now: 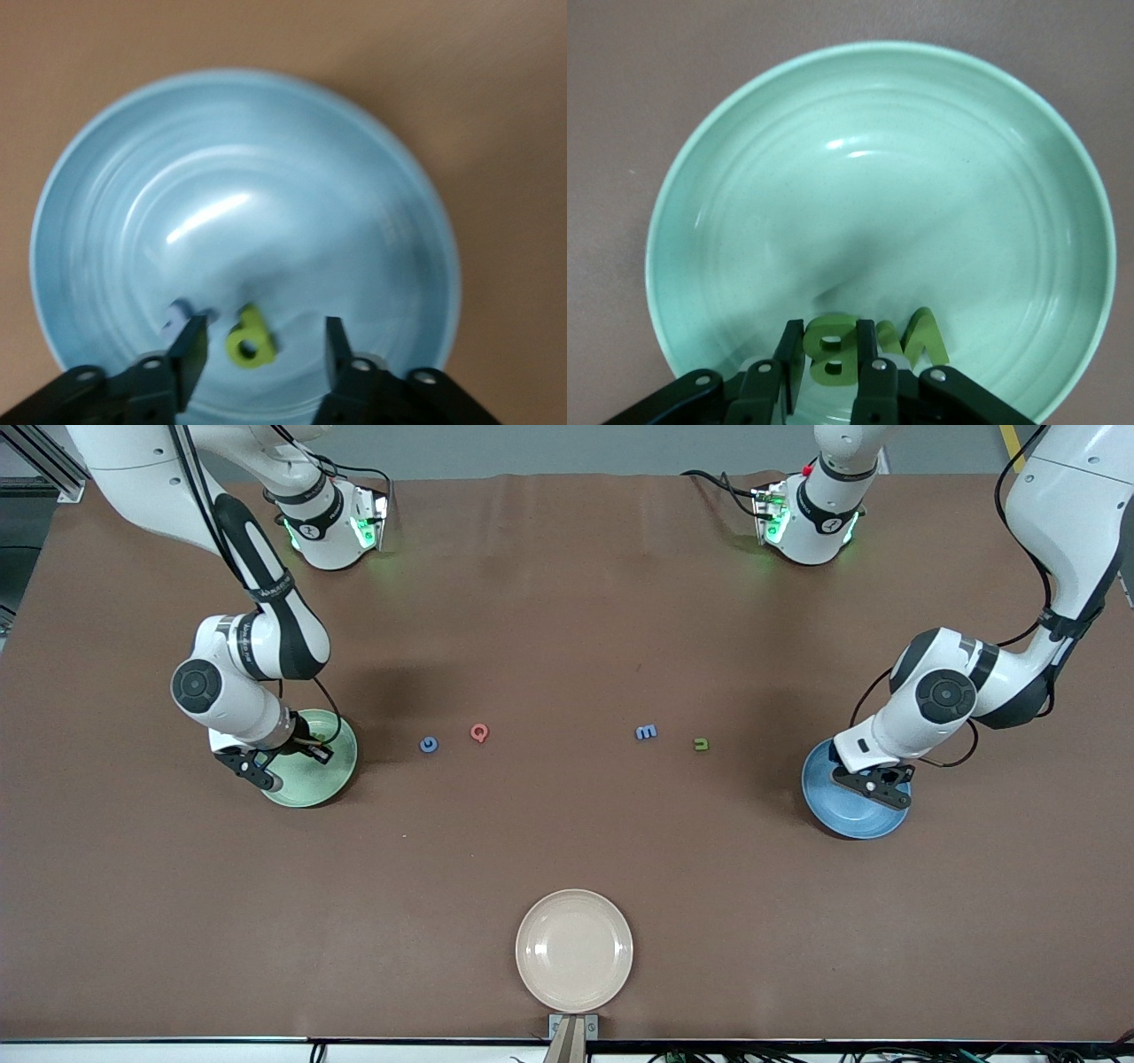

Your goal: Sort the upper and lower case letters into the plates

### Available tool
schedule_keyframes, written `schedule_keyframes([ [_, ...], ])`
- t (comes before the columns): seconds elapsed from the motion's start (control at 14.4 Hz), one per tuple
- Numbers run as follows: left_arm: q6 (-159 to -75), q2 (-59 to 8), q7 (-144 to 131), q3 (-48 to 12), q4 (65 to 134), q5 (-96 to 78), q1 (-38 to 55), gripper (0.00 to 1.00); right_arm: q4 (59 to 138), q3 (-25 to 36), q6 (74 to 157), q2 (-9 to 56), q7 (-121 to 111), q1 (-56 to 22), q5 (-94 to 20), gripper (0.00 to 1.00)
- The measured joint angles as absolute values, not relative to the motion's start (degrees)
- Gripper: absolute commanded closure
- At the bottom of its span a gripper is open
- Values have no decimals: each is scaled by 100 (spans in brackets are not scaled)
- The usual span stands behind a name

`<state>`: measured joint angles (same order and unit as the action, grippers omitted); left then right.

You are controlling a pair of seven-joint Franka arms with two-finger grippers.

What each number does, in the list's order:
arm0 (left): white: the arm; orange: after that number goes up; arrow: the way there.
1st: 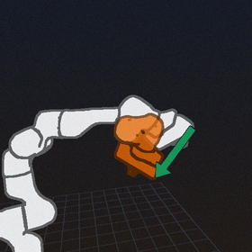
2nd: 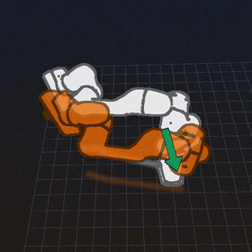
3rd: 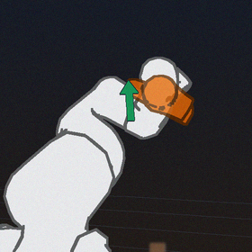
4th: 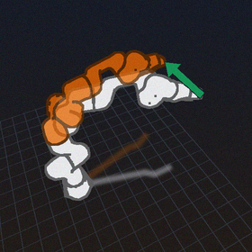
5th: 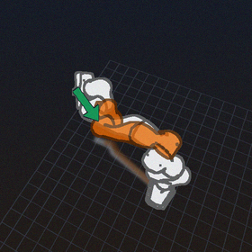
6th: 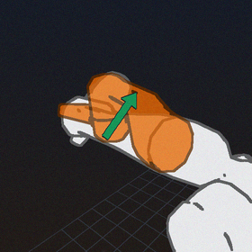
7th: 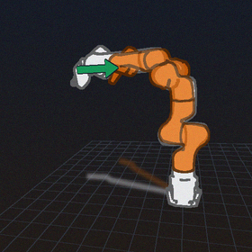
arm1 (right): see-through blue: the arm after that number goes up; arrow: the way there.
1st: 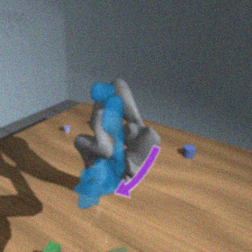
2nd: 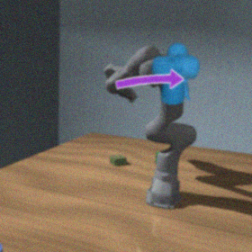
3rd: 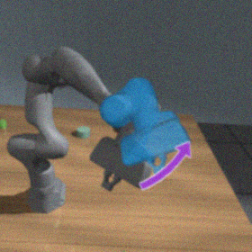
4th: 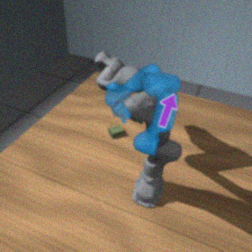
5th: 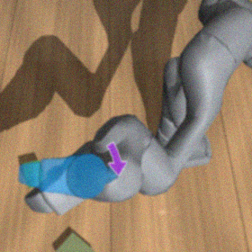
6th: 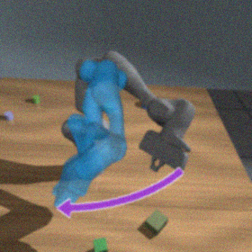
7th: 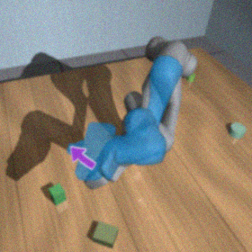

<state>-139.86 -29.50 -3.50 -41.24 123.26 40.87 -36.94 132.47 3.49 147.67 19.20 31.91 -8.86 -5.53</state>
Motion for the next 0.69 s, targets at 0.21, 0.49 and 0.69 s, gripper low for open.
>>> schedule_keyframes([
  [0.21, -13981, -2928, -816, -4568, 12241, 4085, -3697, 0, 13243, 328, 14667, 1915, 3191, -886, -553, 0],
  [0.49, -13972, -2932, -2832, -5052, 12148, 4026, -3453, 0, 12938, 259, 14056, 1815, 3458, -927, -559, 0],
  [0.69, -13960, -2997, -4900, -5063, 11981, 3824, -2874, 0, 12676, 216, 13842, 1750, 4197, -1242, -564, 0],
])
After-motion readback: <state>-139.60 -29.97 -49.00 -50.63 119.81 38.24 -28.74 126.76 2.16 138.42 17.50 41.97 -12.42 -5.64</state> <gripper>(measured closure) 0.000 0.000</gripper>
